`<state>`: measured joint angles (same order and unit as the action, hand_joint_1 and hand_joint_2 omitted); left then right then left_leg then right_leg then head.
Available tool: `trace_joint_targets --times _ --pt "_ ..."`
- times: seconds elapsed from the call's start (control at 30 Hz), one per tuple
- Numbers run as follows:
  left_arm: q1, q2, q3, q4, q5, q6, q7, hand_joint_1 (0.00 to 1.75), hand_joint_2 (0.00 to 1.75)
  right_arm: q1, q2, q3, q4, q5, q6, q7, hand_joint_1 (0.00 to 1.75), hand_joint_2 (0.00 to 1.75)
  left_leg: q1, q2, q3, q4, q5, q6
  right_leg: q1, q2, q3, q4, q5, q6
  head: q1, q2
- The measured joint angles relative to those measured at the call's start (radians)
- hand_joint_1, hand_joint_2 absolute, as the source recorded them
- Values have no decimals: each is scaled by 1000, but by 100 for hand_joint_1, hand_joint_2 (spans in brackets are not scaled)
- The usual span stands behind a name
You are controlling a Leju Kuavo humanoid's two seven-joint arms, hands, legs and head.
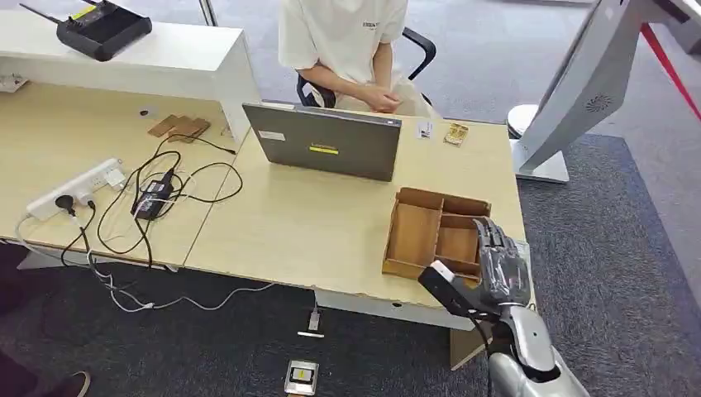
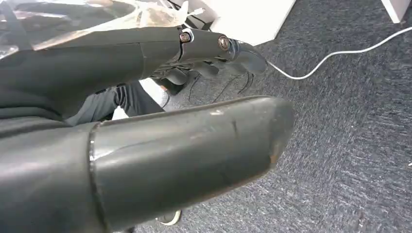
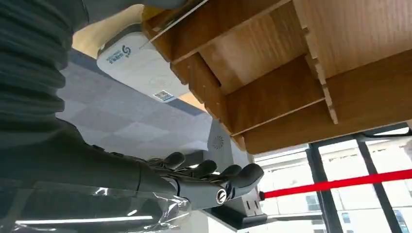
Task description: Pass the card to the sensor for recognition and then transmit it.
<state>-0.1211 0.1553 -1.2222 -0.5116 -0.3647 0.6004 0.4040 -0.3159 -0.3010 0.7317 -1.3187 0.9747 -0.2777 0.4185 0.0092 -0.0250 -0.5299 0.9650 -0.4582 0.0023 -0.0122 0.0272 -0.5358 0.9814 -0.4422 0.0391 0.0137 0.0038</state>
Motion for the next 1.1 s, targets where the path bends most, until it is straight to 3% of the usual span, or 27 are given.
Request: trace_joint_targets --times 0.63,1.1 --pt "0 -1 0 7 1 0 -6 0 0 3 1 -26 51 -9 -5 -5 0 175 0 0 0 0 0 0 0 0 0 0 0 0 0 0" --pt "-1 -1 1 10 -2 -1 -21 0 0 26 9 -19 49 -20 -51 -106 0 175 0 0 0 0 0 0 0 0 0 0 0 0 0 0"
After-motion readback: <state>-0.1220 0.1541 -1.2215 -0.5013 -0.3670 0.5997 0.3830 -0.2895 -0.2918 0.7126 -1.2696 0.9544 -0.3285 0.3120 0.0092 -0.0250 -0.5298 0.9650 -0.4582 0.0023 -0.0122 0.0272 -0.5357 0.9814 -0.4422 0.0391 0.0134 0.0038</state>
